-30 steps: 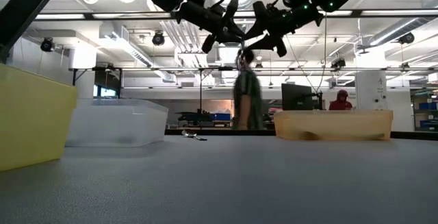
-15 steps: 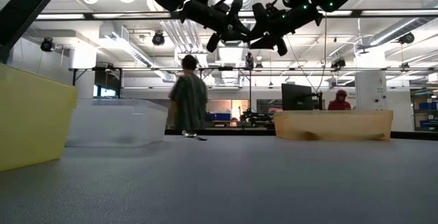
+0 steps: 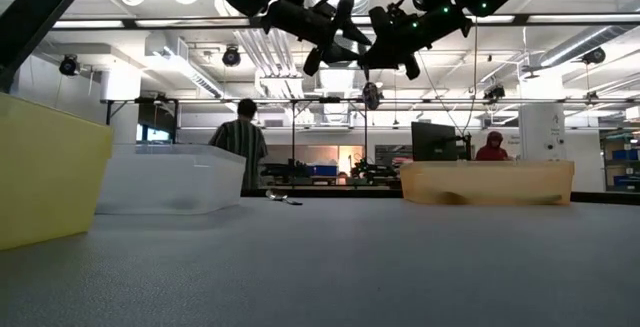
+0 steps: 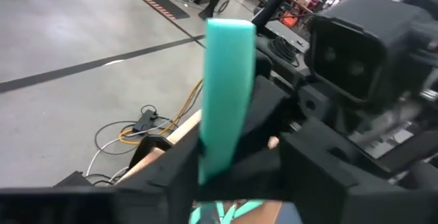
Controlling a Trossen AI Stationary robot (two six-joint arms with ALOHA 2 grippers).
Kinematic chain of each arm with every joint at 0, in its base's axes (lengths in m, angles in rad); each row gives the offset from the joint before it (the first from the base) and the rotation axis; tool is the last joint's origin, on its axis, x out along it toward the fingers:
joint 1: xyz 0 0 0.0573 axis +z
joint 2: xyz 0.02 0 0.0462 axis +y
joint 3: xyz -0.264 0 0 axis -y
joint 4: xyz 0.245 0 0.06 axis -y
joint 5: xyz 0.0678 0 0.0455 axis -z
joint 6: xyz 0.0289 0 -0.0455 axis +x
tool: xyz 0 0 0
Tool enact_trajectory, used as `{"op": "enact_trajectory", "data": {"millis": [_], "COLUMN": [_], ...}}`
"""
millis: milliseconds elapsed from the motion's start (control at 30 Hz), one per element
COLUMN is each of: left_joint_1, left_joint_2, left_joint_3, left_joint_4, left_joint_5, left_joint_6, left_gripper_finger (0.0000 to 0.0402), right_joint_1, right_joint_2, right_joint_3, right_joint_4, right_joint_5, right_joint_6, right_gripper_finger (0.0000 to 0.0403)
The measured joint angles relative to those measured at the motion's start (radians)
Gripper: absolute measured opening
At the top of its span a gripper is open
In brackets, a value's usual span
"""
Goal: Sort silverware by color (type)
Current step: Put the green spoon into the orange bin
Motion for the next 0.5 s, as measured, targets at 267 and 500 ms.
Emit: {"op": "enact_trajectory", "data": {"millis": [267,500], "left_joint_1": [0.012,0.017], "left_joint_2": [-0.006,-0.011], "left_joint_3": [0.0,0.0], "left_joint_4": [-0.055,-0.294], "left_joint_5": [0.015,0.043], "left_joint_6": [0.049,0.13], "left_gripper_finger": [0.024,0.022], "right_joint_1": [-0.086,-0.106], "right_joint_2": [-0.03,-0.02], "right_joint_3": [0.143,0.21], "right_joint_4": [-0.441,-1.065], "right_joint_5": [0.077,0.071], "right_joint_6": [-0.201,-0.385], "right_gripper_finger": [0.0033,0.0033]}}
